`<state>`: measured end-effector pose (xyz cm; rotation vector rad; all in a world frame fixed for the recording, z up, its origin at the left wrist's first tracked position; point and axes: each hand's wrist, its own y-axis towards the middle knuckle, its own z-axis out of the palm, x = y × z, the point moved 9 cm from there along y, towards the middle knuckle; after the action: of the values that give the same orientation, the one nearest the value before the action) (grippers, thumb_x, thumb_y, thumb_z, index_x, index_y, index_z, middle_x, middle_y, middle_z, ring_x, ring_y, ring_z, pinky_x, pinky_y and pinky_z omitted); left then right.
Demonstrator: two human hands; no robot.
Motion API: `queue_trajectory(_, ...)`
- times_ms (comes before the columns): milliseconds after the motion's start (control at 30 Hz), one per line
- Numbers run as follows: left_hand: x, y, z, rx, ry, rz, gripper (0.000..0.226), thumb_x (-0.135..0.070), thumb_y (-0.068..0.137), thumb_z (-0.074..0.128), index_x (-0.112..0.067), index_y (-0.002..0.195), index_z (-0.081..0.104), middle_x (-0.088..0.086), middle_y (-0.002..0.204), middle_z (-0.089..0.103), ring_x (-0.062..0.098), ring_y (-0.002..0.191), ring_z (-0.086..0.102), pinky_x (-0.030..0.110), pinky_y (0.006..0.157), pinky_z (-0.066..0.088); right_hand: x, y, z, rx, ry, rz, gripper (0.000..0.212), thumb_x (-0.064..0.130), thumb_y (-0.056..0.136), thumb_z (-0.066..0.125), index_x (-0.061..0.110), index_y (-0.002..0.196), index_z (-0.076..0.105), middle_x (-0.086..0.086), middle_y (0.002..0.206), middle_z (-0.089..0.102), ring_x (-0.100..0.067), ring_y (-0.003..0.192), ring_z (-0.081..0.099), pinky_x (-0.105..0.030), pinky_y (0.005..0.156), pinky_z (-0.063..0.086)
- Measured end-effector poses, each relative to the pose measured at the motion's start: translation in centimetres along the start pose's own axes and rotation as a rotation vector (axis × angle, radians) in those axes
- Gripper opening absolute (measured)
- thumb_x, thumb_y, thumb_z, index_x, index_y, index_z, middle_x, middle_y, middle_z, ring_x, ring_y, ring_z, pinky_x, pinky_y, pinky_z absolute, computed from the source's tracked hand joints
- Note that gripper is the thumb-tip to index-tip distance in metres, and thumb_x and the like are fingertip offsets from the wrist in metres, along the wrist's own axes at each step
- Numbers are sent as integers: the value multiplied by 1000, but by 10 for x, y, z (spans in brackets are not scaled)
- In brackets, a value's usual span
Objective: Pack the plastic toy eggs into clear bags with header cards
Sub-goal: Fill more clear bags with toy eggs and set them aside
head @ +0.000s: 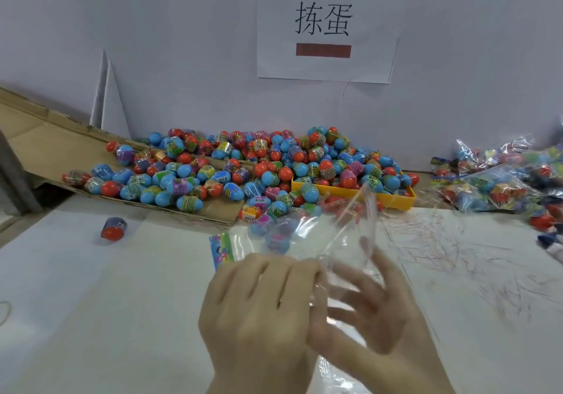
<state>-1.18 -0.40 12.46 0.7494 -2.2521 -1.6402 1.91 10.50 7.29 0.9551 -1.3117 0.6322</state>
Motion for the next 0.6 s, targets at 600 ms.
queue_trajectory(600,71,-75,77,934,-989,-1197,26,-43,69,65,-23,82,74,-5,80,75,7,71,70,14,57,50,-34,19,32,578,-62,358,27,23,74,59,16,99,67,-6,82,73,-16,62,65,-19,68,50)
